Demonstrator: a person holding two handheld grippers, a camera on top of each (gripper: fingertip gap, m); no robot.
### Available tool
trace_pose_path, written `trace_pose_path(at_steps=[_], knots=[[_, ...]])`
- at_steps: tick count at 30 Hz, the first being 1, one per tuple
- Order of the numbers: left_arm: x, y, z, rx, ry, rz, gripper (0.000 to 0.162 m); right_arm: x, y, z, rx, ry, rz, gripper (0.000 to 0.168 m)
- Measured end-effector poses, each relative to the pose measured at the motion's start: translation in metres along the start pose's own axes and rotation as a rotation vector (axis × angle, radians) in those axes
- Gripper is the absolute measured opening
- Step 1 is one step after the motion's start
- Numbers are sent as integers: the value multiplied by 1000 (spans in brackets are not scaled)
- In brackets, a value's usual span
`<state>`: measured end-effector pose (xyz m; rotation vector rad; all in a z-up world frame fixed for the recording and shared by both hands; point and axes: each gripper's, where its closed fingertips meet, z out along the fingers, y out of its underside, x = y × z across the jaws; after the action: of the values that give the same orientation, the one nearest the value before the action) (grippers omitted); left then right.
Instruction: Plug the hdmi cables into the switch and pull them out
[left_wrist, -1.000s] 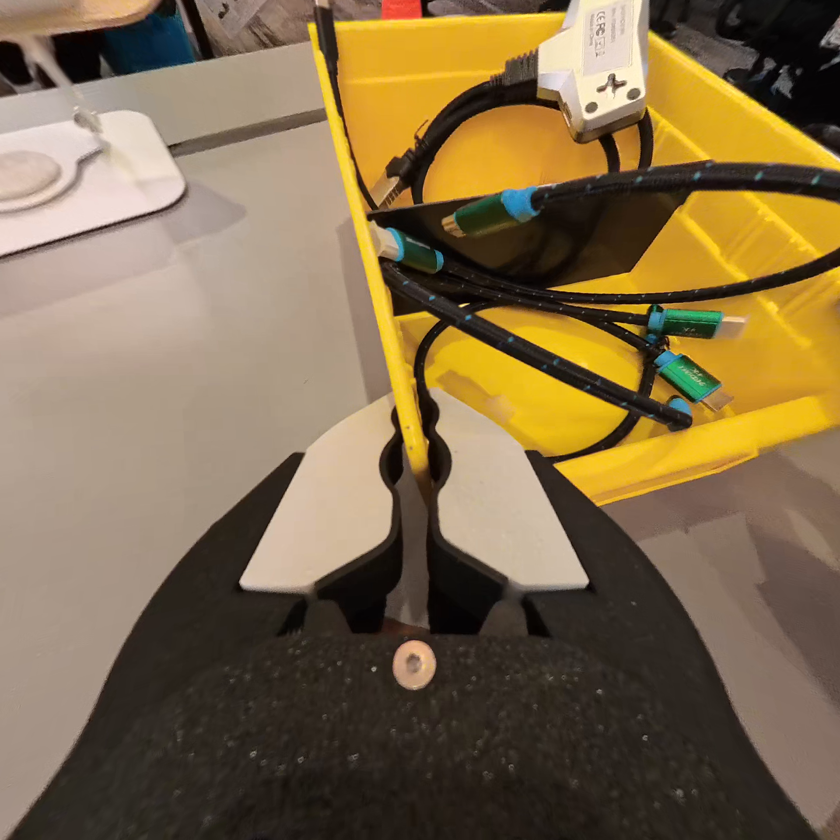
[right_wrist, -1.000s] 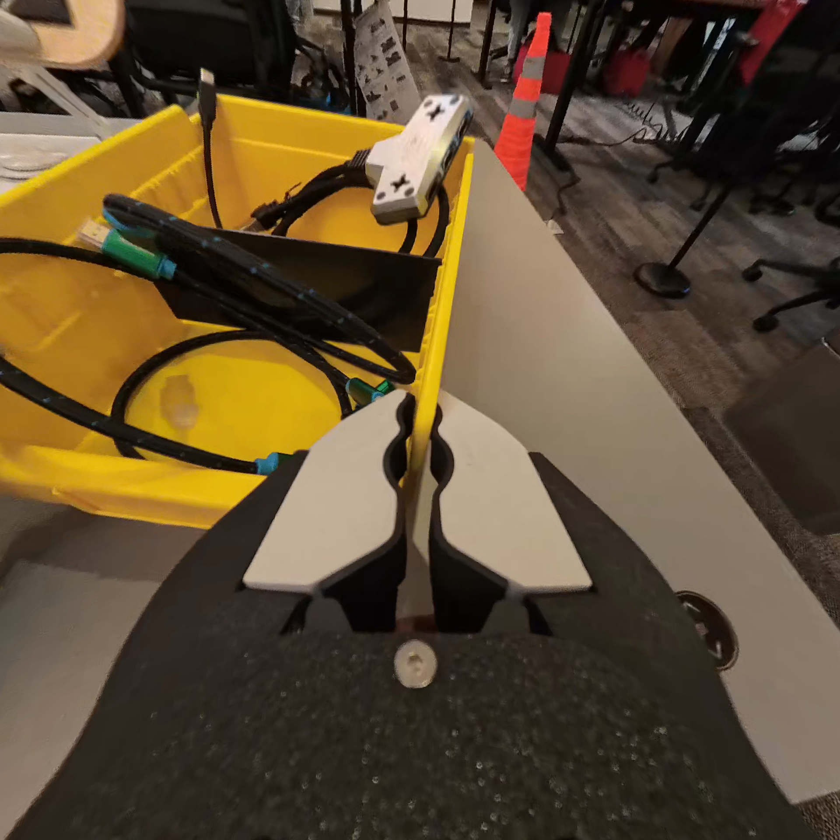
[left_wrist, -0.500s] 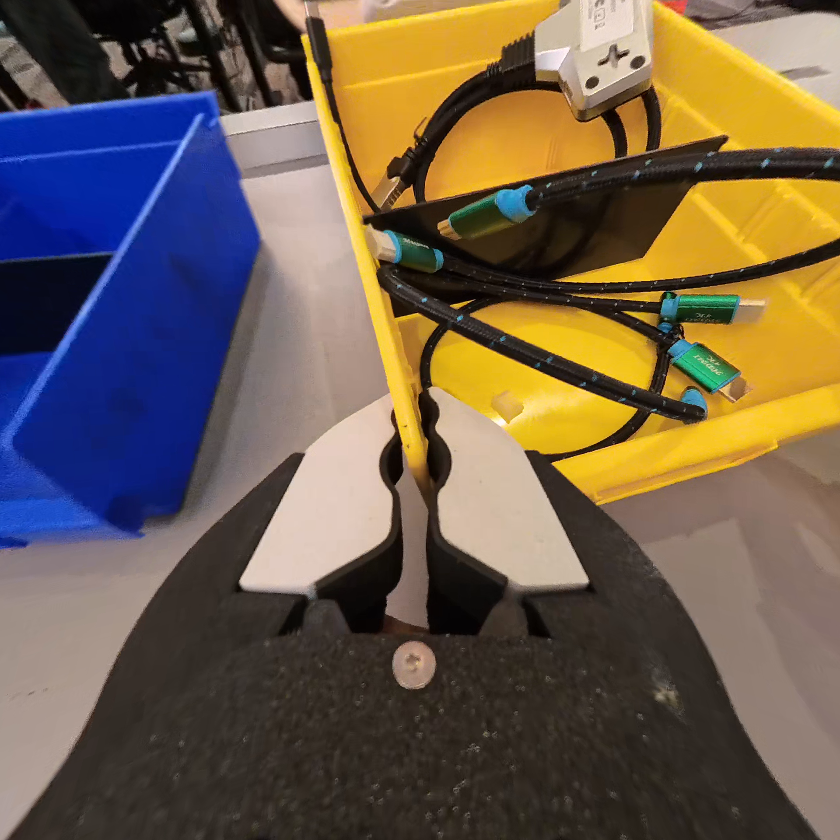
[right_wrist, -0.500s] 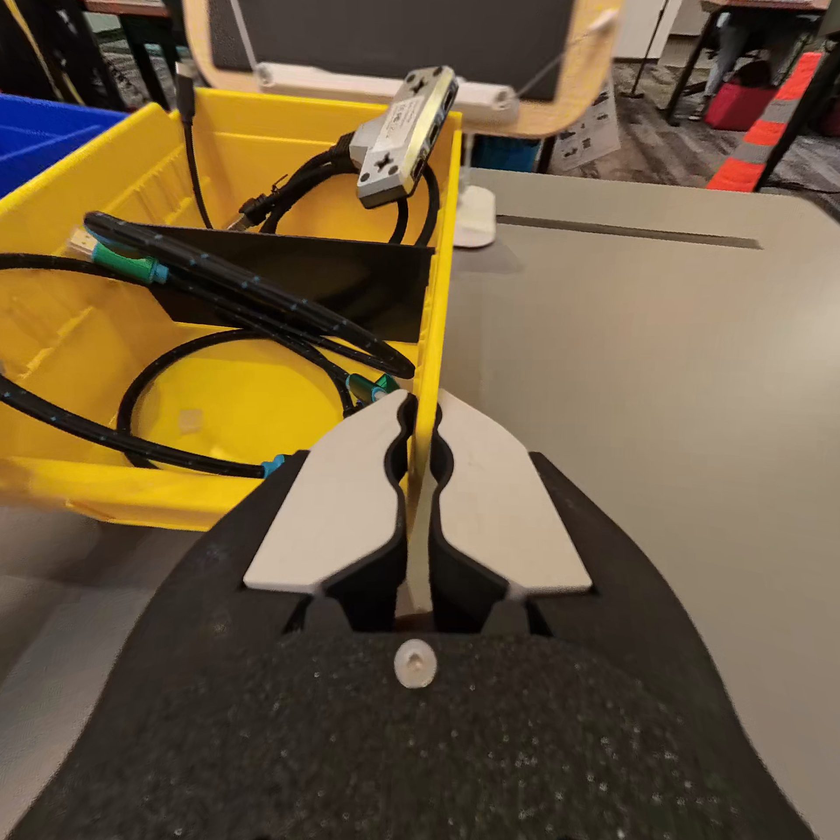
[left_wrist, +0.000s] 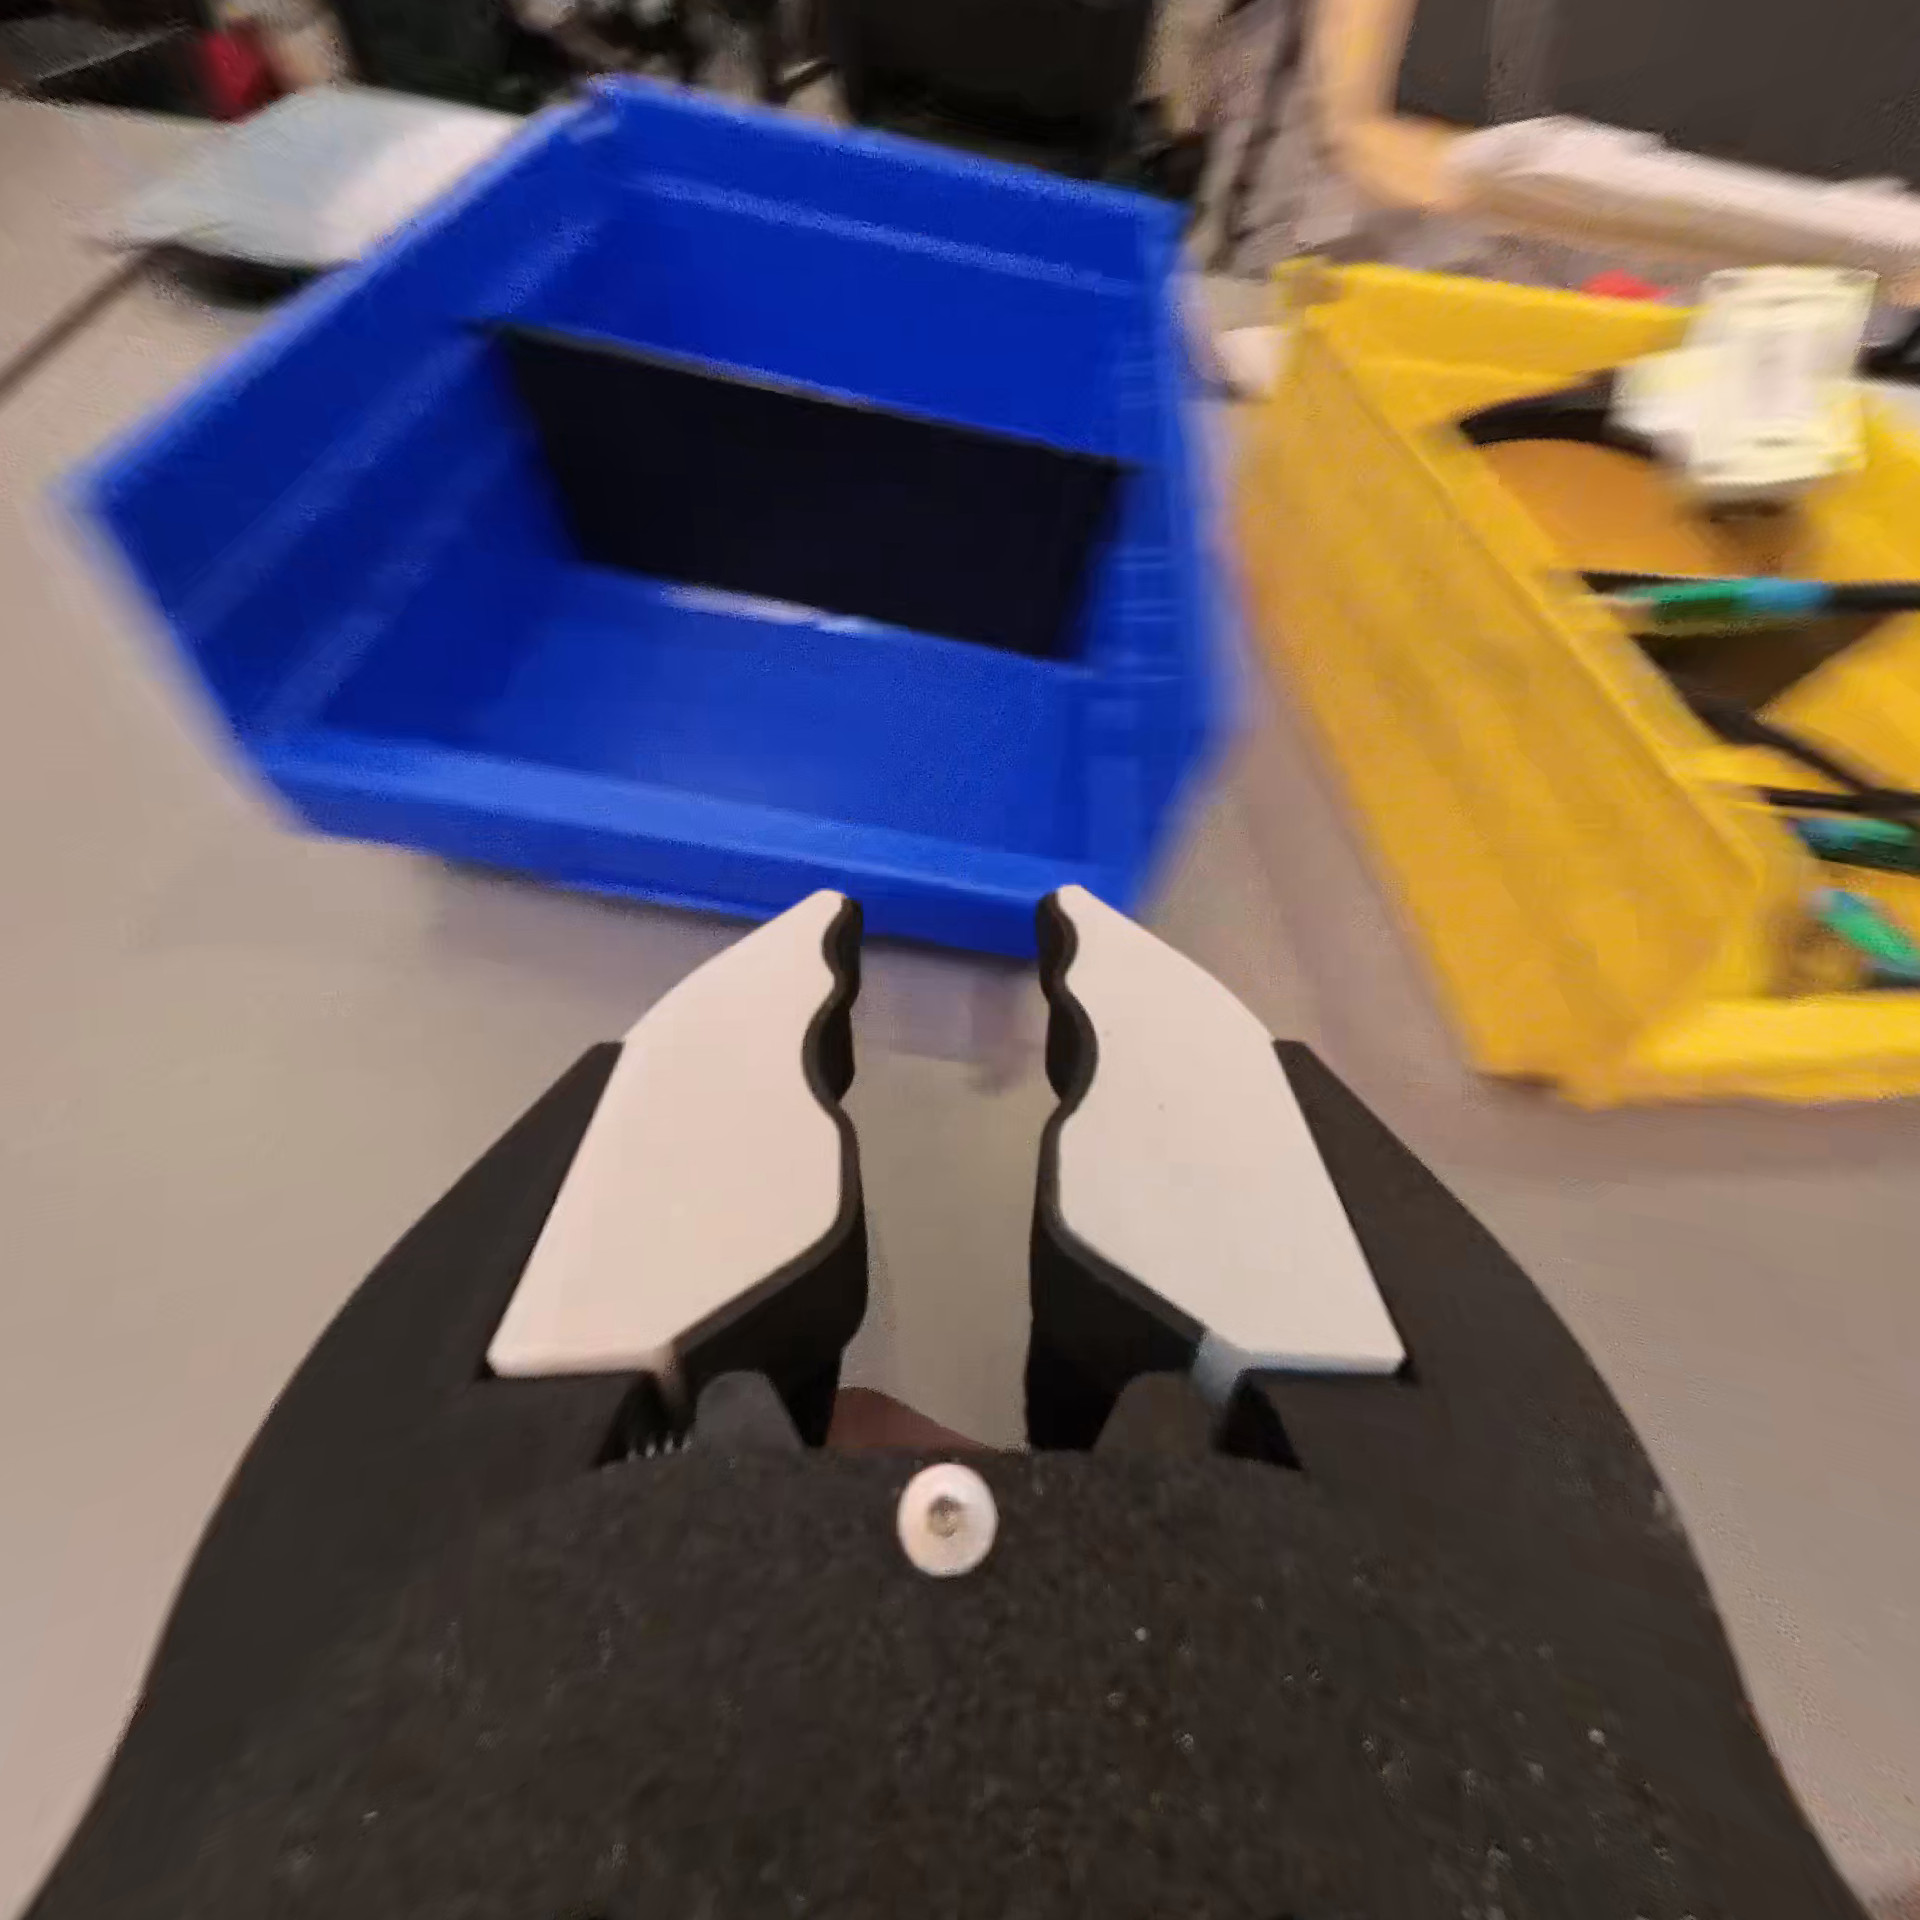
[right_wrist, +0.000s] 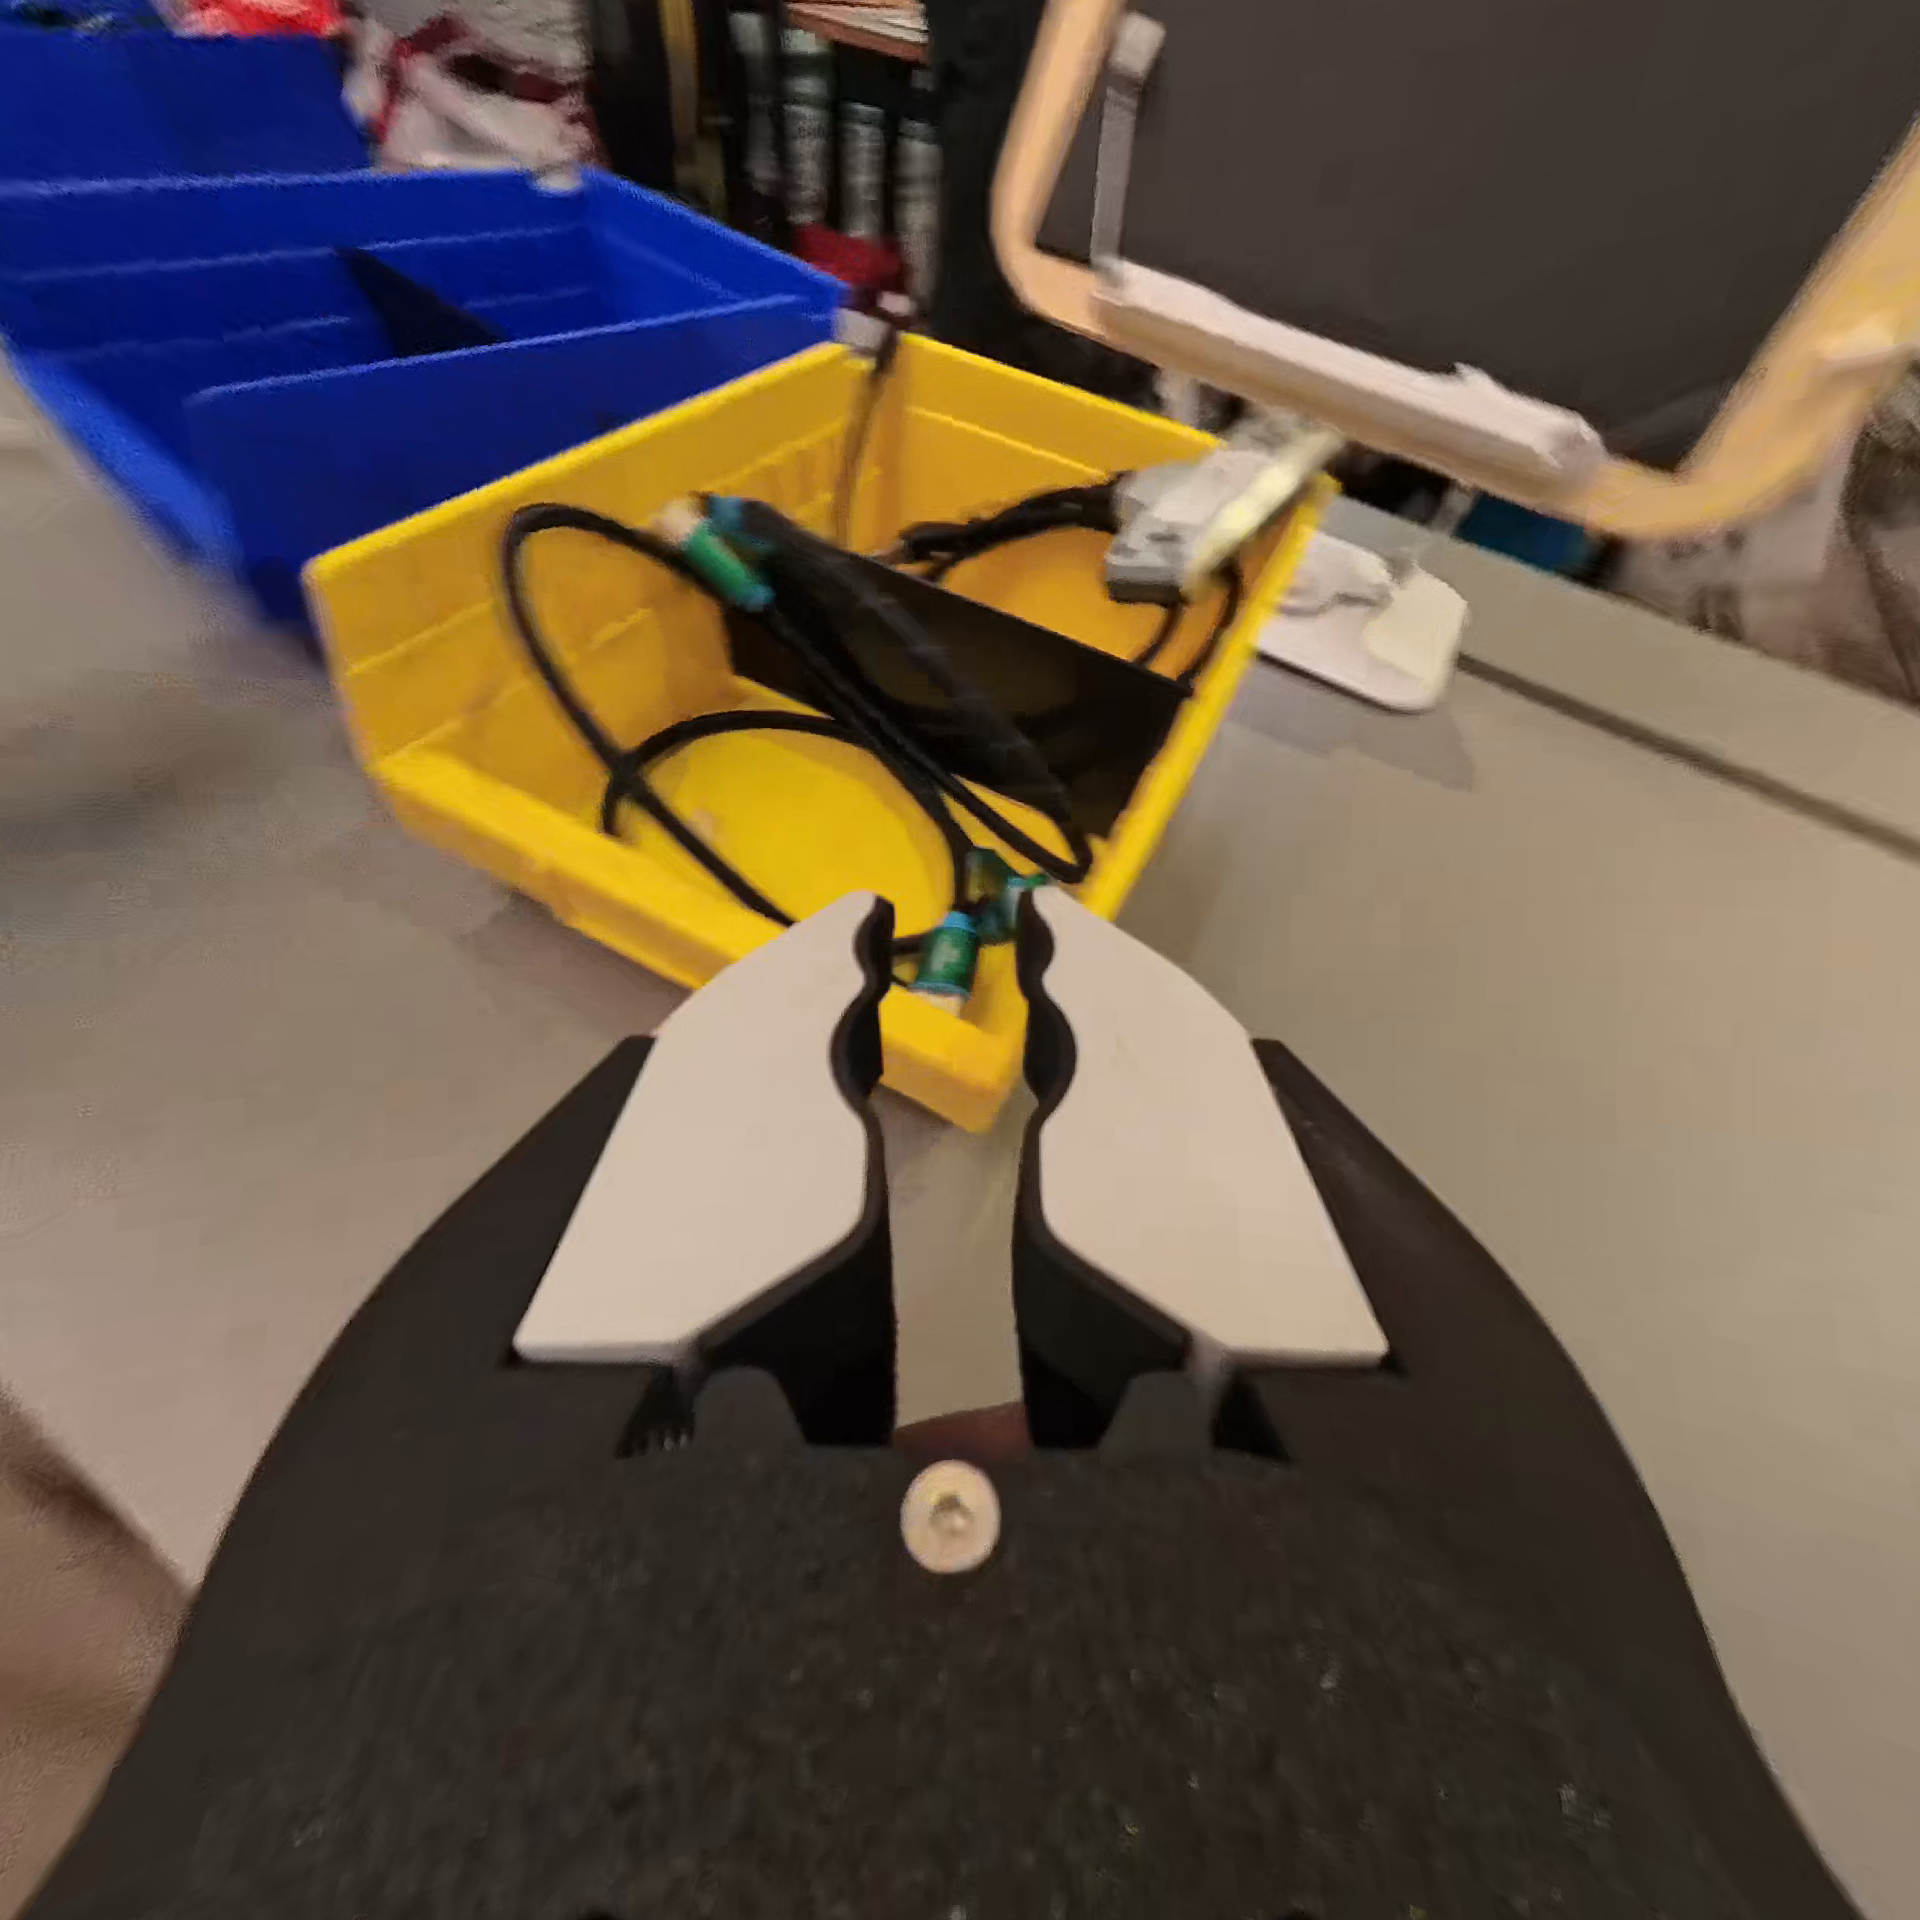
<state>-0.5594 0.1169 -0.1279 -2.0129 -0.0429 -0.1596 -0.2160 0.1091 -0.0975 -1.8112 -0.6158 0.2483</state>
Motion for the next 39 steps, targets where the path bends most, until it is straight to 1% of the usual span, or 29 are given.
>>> trace_pose_path(at_steps=[2, 4, 6, 7, 8, 9, 10, 11, 13, 14, 15, 16, 17, 19, 21, 22, 24, 26, 27, 29, 31, 34, 36, 39], knots=[[-66, -7, 14, -10, -82, -8, 42, -32, -5, 3, -4, -102, -122, 22], [-119, -20, 31, -23, -181, 13, 53, -83, -2, 9, -33, -288, -179, 18], [-139, -38, 52, -8, -145, 27, 54, -142, 4, 9, -72, -507, -124, 21], [-143, -41, 65, -33, -99, 14, 54, -169, 6, 8, -91, -594, -85, 23], [-144, -42, 76, -70, -53, 4, 49, -193, 7, 5, -99, -662, -49, 23], [-143, -42, 85, -102, -6, 5, 29, -216, 7, 2, -93, -722, -17, 23], [-142, -40, 89, -123, 29, -2, 6, -235, 8, -2, -86, -768, -1, 23], [-140, -39, 88, -122, 56, -28, 5, -248, 10, -2, -84, -781, -1, 23], [-136, -33, 79, -111, 33, -8, 4, -260, 12, 8, -79, -727, -18, 24], [-133, -28, 69, -117, 7, 21, 3, -258, 11, 17, -73, -661, -28, 27], [-129, -22, 58, -120, -22, 39, 3, -247, 9, 31, -75, -526, -40, 29], [-123, -15, 46, -115, -43, 41, 3, -231, 7, 43, -86, -372, -45, 25], [-117, -8, 33, -108, -57, 43, 4, -224, 1, 51, -79, -289, -41, 24], [-106, 7, 5, -112, -99, 69, 4, -224, -15, 61, -23, -240, -42, 42], [-97, 21, -22, -116, -136, 78, 4, -224, -29, 72, 14, -201, -37, 51], [-93, 28, -34, -109, -149, 73, 4, -223, -33, 79, 17, -173, -27, 51], [-85, 40, -57, -102, -162, 61, 4, -224, -32, 91, -24, -149, -6, 46], [-80, 50, -78, -103, -180, 58, 4, -231, -20, 101, -111, -154, 27, 26], [-79, 54, -88, -93, -195, 49, 4, -232, -14, 102, -155, -129, 43, 17], [-77, 55, -112, -34, -260, 58, 3, -238, -13, 97, -186, -140, 22, 10], [-73, 49, -135, 19, -314, 70, 3, -242, -18, 87, -151, -133, -15, 8], [-57, 21, -156, 110, -346, 85, 4, -233, -51, 64, -21, -102, -36, 7], [-35, -10, -159, 179, -324, 90, 4, -211, -83, 48, 52, -79, -12, 6], [14, -63, -143, 261, -252, 157, 5, -153, -128, 26, 144, 15, -18, 5]])
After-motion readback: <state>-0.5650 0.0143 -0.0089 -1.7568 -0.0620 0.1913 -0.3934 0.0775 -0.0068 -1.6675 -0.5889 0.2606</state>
